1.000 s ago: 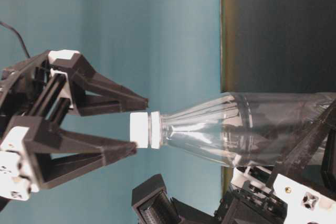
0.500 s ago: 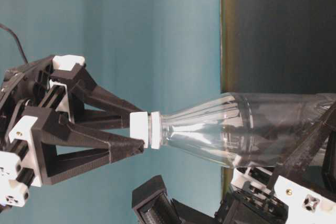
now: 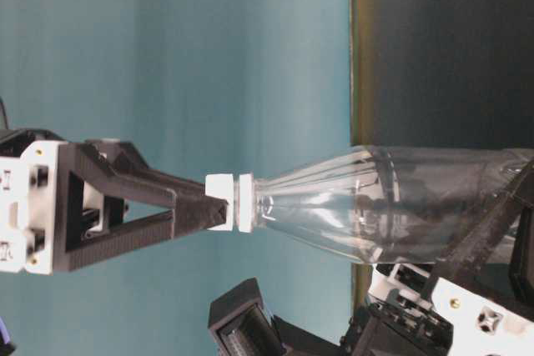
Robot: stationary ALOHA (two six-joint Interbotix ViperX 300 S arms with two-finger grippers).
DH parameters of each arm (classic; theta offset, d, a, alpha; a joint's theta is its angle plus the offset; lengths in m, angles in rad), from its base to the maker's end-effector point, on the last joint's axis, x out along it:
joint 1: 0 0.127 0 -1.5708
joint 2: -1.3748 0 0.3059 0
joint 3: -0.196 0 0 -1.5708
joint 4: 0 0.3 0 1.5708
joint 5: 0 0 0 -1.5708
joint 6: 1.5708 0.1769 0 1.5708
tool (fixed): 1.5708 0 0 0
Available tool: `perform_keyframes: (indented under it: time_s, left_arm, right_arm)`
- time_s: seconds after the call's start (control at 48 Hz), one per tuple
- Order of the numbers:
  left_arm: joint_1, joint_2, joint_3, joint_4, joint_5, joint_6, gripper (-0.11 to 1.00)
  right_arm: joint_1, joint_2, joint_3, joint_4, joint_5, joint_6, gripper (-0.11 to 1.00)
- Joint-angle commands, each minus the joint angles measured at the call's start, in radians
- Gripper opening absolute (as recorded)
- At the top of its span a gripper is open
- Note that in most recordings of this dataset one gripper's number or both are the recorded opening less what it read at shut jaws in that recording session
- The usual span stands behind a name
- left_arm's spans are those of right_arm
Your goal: Open the bottle cap by holding the bottle with the left arm and twisting the cap with the right arm.
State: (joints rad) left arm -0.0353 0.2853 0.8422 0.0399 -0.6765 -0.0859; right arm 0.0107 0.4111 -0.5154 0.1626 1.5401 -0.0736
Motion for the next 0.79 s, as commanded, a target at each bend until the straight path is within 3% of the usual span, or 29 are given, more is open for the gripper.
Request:
perform_keyframes:
  time_s: [0.0,0.229,0.333,0.604,0.771]
  left_arm:
    - [-0.006,-0.005,-0.002,0.005,0.005,0.003,0.88]
    - [-0.005,-0.005,-0.002,0.005,0.003,0.005,0.88]
    - [-0.005,-0.005,-0.002,0.005,0.003,0.006,0.88]
    - [-0.003,-0.005,-0.003,0.003,0.003,0.011,0.88]
    - [-0.003,-0.005,0.0,0.005,0.003,0.011,0.88]
  right_arm:
    - [-0.003,0.002,-0.029,-0.025,0.02,-0.097,0.37]
    - [0.009,0.005,-0.031,-0.038,0.008,-0.345,0.37]
    - [0.02,0.003,-0.029,-0.038,-0.005,-0.414,0.37]
    - [0.023,0.003,-0.029,-0.038,-0.011,-0.425,0.37]
    - [0.025,-0.005,-0.023,-0.032,-0.048,-0.388,0.37]
